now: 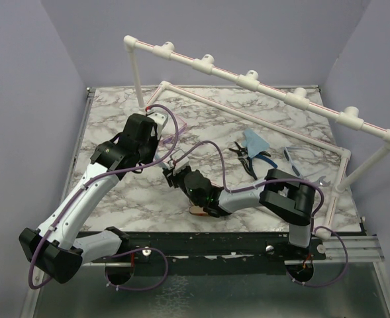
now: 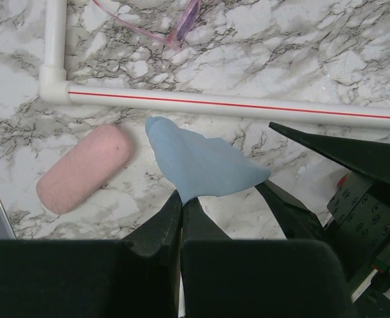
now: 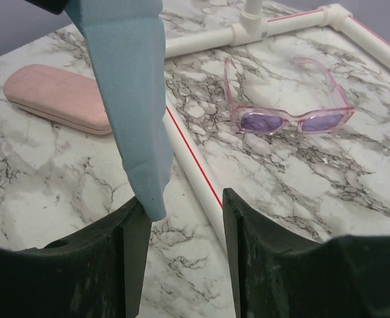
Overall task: Organize the sunglasses
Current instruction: Place the glasses cleaning cloth in the sunglasses case.
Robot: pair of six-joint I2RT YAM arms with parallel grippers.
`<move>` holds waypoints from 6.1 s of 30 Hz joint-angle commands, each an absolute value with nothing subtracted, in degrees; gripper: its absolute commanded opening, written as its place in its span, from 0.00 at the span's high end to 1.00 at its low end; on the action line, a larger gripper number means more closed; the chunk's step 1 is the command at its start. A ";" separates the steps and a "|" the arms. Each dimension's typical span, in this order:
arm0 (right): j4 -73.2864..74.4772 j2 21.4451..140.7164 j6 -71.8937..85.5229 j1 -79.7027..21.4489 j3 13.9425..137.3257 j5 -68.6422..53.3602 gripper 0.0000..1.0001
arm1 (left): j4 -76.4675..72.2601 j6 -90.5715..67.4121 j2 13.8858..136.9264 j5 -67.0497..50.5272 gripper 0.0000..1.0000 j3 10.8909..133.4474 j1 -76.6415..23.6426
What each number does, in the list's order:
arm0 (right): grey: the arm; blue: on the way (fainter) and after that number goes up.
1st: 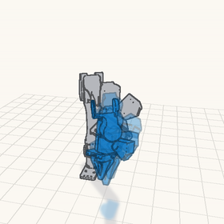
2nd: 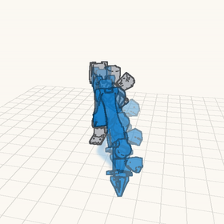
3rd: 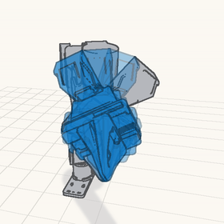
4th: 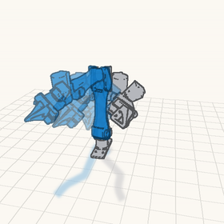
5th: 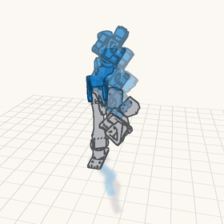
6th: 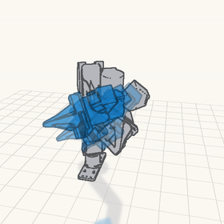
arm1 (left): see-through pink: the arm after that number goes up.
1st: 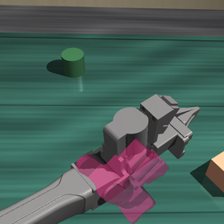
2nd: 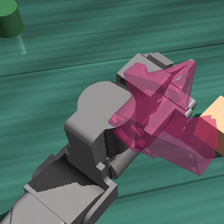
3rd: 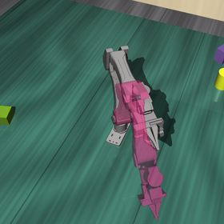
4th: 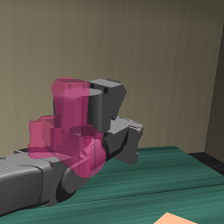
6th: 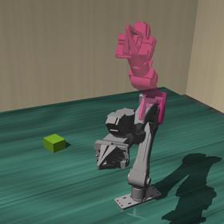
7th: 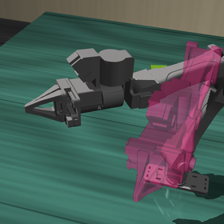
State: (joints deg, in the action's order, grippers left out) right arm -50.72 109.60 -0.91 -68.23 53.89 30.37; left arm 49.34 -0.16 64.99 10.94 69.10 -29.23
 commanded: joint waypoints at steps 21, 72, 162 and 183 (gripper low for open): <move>-46.89 105.26 -4.35 -68.64 54.74 18.93 0.29 | 47.35 -0.63 64.16 11.76 1.00 69.53 -28.84; -46.66 105.45 -5.08 -68.64 56.36 30.23 0.72 | 47.03 -0.26 62.93 11.63 1.00 68.83 -28.30; 23.50 73.58 17.86 -66.42 44.80 27.12 1.00 | 26.01 8.04 77.43 -27.03 1.00 49.13 -49.97; 27.95 80.28 25.56 -66.45 45.52 22.50 1.00 | 28.97 17.09 79.78 -27.46 1.00 50.45 -54.55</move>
